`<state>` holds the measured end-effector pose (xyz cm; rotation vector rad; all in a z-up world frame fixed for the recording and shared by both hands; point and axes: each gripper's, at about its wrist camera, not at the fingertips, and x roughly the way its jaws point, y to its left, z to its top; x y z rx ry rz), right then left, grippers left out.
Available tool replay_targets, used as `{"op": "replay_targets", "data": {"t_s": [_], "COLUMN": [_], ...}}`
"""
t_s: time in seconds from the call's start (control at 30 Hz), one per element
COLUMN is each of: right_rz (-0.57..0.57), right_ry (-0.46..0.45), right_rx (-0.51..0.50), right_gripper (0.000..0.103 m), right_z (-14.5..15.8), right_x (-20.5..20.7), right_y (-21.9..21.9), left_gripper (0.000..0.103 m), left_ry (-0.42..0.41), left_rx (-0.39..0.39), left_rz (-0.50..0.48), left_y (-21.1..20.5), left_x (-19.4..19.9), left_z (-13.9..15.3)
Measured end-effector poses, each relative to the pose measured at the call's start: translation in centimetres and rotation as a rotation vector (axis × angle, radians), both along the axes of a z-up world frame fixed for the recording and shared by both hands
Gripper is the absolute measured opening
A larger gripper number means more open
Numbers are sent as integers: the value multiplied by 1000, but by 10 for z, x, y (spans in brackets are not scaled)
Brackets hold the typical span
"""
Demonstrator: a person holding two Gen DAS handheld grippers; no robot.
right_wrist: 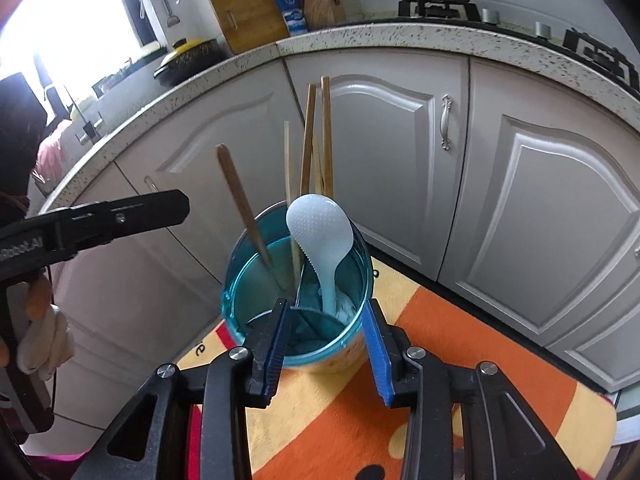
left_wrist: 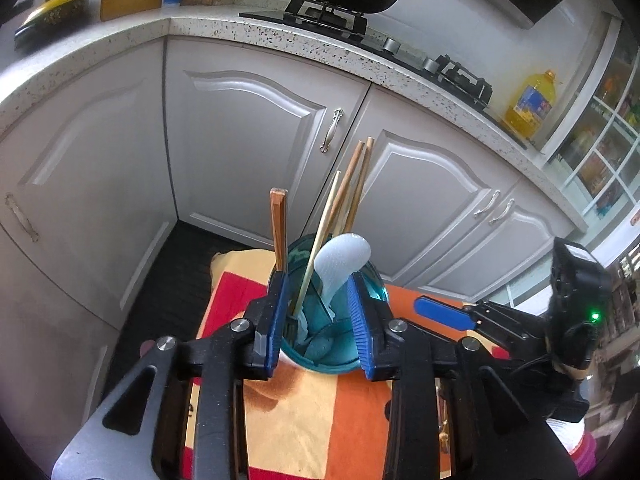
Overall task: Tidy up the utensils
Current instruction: 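Lower both held utensils into the floral cup and open both grippers, then withdraw both open grippers from the cup toward the metal spoons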
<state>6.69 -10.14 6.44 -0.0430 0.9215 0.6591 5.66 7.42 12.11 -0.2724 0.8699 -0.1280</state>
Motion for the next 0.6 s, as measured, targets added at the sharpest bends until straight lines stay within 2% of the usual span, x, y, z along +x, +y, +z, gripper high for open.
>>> {"op": "replay_targets", "data": {"t_s": [0.33, 0.6], "right_rz": [-63, -119], "right_ry": [-22, -24], "right_rx": [2, -7], "right_gripper": [41, 42], "right_z": [9, 11], "right_x": [-32, -61], "right_y": [-24, -51], "left_gripper": [30, 30], "left_ry": [-15, -13], "left_rx": [63, 103], "left_rz": [-4, -55], "left_y": [-27, -61], "left_x": [-24, -41], "left_z": [-8, -19]}}
